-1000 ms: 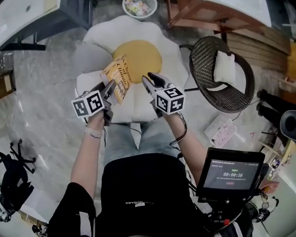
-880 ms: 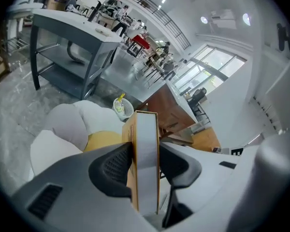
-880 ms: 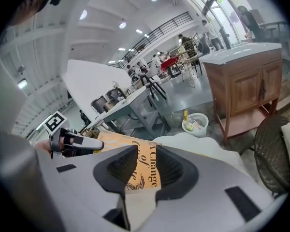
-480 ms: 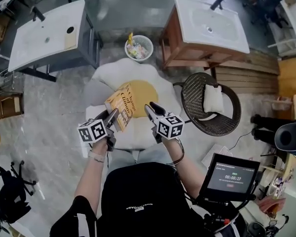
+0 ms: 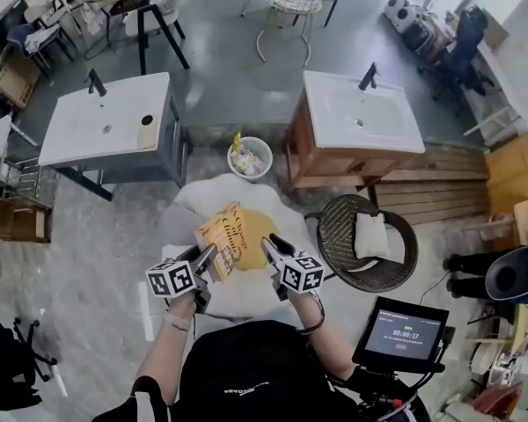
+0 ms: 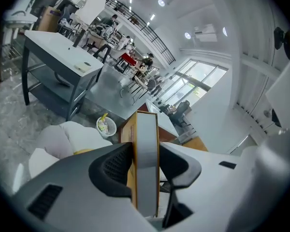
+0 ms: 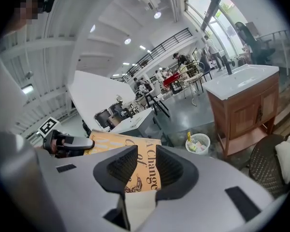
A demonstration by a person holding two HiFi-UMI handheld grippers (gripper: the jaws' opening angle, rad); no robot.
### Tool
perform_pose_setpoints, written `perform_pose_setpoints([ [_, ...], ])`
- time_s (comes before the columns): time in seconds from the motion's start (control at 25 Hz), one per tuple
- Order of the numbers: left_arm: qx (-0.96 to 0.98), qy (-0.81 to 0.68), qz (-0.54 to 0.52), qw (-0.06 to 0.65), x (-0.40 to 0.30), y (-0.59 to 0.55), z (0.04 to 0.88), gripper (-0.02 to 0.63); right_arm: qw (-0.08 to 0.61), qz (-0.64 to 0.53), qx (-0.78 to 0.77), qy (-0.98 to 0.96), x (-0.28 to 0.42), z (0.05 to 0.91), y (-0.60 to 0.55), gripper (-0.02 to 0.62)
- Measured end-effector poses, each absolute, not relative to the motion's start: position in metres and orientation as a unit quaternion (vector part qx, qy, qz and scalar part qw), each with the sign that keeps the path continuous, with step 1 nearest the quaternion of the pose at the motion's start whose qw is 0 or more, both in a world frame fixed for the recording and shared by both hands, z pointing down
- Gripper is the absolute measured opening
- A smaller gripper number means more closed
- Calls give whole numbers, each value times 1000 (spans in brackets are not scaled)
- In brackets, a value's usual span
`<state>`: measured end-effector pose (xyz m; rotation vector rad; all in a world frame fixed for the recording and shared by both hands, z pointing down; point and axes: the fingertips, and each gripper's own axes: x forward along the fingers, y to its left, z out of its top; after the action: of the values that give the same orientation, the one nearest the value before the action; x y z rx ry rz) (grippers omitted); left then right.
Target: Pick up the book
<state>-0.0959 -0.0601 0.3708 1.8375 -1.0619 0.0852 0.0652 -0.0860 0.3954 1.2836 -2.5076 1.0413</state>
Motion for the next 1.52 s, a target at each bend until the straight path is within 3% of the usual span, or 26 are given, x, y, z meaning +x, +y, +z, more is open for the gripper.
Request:
perform_pose_setpoints([
  [0.6, 798, -430, -17, 422, -100, -52, 265, 166, 29, 293, 412, -862, 54, 289, -73, 133],
  [1.52, 805, -445, -45, 390, -115, -66, 245, 166, 12, 265, 410, -873, 43, 269, -86, 132],
])
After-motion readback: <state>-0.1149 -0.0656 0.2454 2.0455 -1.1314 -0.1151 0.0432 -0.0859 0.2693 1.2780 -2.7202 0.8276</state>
